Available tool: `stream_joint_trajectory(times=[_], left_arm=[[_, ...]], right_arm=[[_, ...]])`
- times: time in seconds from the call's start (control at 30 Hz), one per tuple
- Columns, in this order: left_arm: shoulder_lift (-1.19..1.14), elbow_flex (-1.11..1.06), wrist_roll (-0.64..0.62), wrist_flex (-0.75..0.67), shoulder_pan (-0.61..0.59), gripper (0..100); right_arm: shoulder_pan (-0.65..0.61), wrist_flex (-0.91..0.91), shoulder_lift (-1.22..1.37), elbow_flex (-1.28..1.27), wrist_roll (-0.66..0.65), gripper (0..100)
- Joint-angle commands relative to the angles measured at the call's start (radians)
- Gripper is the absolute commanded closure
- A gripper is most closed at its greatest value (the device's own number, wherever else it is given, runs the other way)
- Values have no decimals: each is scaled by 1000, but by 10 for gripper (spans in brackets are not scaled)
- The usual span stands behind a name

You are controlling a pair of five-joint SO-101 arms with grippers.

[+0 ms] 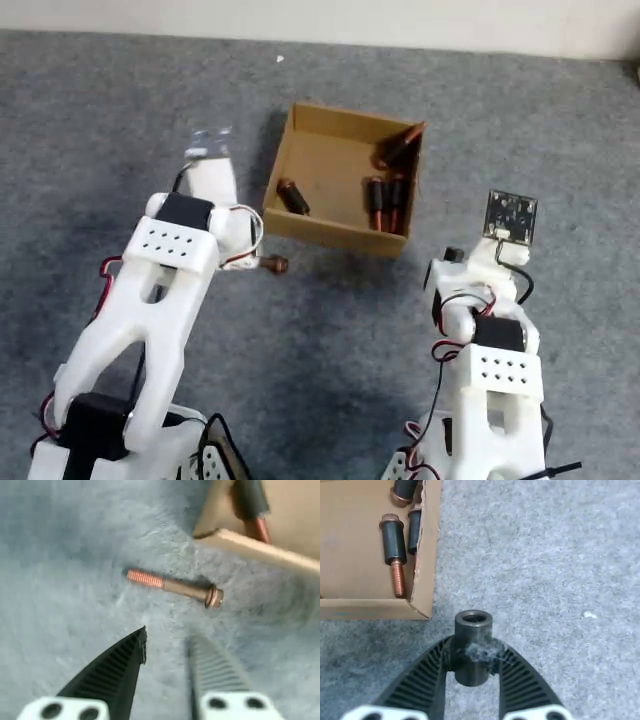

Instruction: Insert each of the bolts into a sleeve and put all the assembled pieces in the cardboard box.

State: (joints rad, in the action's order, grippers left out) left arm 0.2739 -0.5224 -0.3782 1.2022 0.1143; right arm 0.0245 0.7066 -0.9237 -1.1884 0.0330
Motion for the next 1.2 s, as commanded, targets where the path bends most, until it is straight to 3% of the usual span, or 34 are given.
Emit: stream_joint_trajectory(times=[0.0, 0.1, 0.47, 0.57, 0.87, 1.17], left_arm=[[38, 10, 422, -84, -10, 982], [38, -13, 614, -104, -4, 950], [35, 33, 961, -120, 30, 949], [35, 31, 1069, -118, 51, 903], [19, 27, 1275, -114, 62, 822], [-294, 211, 1415, -34, 64, 822]], right_arm=[[10, -31, -31, 5, 2, 994], [10, -31, -31, 5, 2, 994], [10, -31, -28, 5, 2, 993], [10, -31, -27, 5, 2, 993], [10, -31, -27, 5, 0, 993], [10, -31, -27, 5, 0, 993]])
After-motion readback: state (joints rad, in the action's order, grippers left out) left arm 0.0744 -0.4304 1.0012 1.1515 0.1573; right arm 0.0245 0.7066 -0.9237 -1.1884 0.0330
